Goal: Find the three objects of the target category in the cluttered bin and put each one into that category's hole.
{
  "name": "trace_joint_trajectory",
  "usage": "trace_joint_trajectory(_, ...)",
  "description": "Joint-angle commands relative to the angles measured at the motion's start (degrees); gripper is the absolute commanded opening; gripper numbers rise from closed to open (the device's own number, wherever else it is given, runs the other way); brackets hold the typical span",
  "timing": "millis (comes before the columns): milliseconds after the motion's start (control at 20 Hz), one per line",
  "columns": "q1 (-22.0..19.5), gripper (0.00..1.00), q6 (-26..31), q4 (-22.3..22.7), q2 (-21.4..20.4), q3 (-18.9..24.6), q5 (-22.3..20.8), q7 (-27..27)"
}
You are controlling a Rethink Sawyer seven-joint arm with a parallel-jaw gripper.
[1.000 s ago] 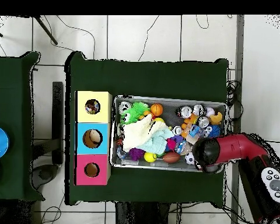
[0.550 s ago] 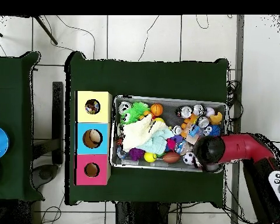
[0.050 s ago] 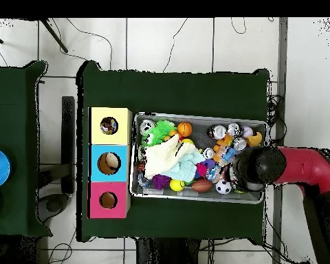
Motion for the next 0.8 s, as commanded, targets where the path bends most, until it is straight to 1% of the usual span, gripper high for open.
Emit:
trace_joint_trajectory(50,2.6,0.00,-4.8,4.1,-4.1,6.3,2.9,-8.7)
trace_joint_trajectory(150,4.2,0.00,-7.0,4.5,-4.1,5.9,4.0,-3.6)
trace_joint_trajectory(350,5.9,0.00,-13.4,7.3,-5.4,5.6,7.5,3.7)
trace_joint_trajectory(500,7.5,0.00,-17.3,9.1,-6.5,4.5,9.2,6.2)
trace_joint_trajectory(550,7.9,0.00,-18.1,9.1,-6.2,4.3,10.2,6.4)
trace_joint_trajectory(600,8.2,0.00,-19.1,9.1,-6.0,3.7,10.2,6.7)
trace_joint_trajectory(800,9.9,0.00,-19.5,7.7,-5.4,1.6,12.2,6.3)
